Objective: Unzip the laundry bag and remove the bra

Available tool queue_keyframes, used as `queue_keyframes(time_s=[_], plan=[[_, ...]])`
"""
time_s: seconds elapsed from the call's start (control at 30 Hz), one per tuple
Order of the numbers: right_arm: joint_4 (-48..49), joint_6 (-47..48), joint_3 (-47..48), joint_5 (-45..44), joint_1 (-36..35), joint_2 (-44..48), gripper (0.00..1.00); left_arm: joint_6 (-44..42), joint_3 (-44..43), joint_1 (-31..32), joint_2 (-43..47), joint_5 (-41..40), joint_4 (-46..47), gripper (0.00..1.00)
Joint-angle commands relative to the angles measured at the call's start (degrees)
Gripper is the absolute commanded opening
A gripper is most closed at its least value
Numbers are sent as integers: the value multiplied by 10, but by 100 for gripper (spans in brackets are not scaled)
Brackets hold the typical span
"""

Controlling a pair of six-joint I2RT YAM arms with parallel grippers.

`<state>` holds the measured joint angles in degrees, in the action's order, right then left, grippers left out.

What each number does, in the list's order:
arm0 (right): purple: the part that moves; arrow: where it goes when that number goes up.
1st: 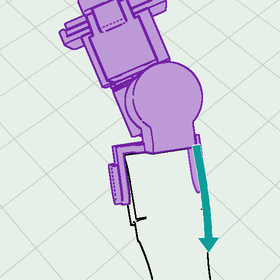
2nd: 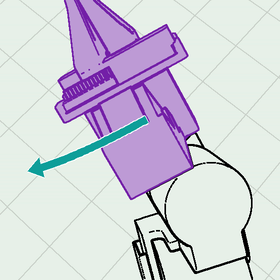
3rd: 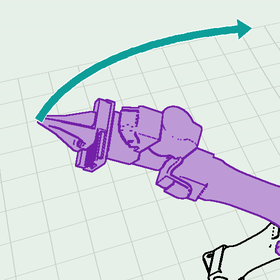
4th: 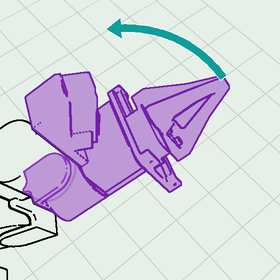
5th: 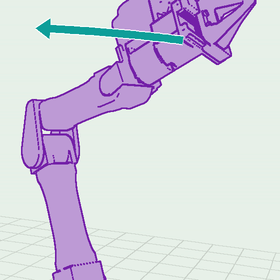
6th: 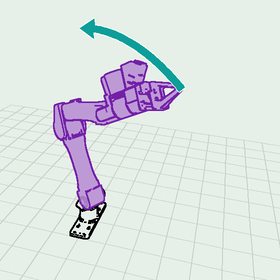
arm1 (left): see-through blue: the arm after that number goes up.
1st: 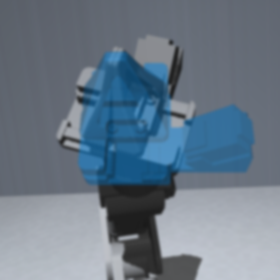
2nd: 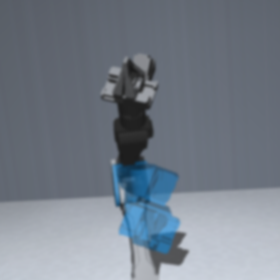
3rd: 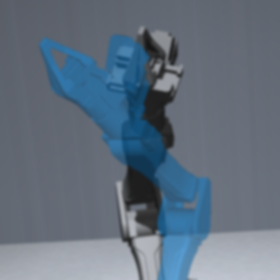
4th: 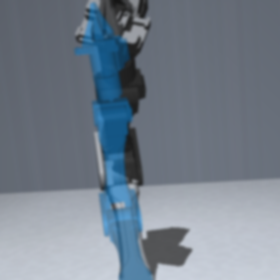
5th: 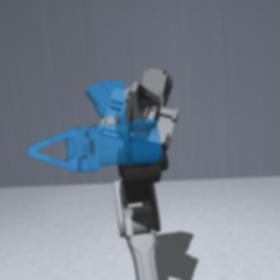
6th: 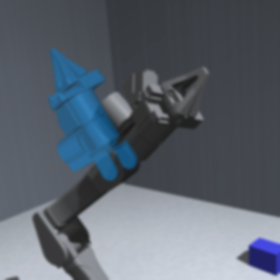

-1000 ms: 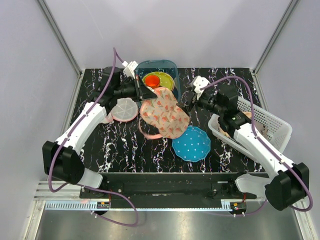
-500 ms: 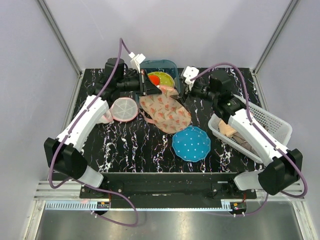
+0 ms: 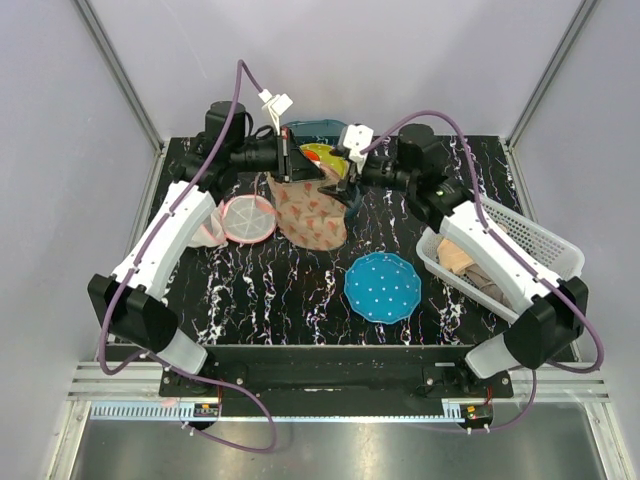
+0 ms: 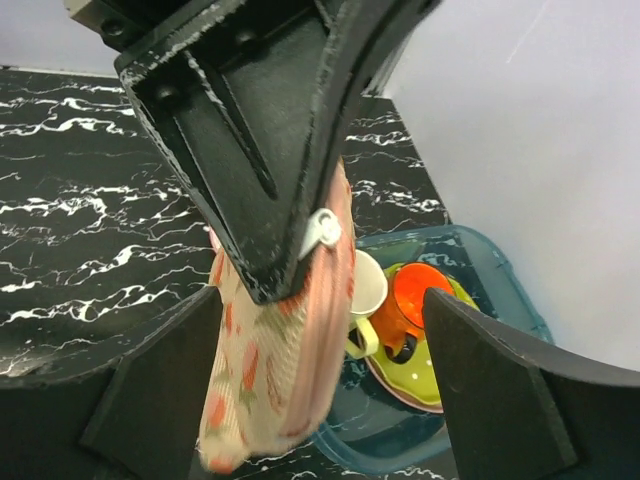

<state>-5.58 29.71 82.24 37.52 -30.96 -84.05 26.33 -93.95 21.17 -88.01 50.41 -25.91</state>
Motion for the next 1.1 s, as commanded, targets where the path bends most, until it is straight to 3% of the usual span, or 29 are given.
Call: queue_keyframes(time_s=[0.0,0.1,0.13,0.17,0.43,0.53,0.67,0.73,0.87,1.0,1.03,1.07], plan=[[0,-8,30,14,-18,-25,75,-10,-17,4,-3,27,14,0],[-2,-14,27,13,-19,-27,44,-13,-18,4,-3,23,11,0],[-1,-13,18,6,-20,-25,12,-16,-18,4,-2,21,10,0],[1,-9,9,-14,-19,-17,1,-19,-18,4,-1,20,6,0],[51,7,-132,-125,-16,67,0,-27,3,-17,14,15,3,0],[157,-30,-202,-142,3,114,0,-9,40,-38,29,28,29,0],[383,-176,-297,-176,68,168,0,46,115,-65,45,59,121,0],[517,-265,-356,-245,74,172,0,79,160,-65,49,71,152,0],[692,-394,-425,-267,74,116,0,179,237,-41,31,99,305,0],[763,-451,-451,-281,74,77,0,180,223,-38,27,95,293,0],[753,-448,-449,-273,74,75,3,150,211,-39,29,91,271,0],[741,-446,-447,-271,74,80,15,130,170,-39,30,83,211,0]])
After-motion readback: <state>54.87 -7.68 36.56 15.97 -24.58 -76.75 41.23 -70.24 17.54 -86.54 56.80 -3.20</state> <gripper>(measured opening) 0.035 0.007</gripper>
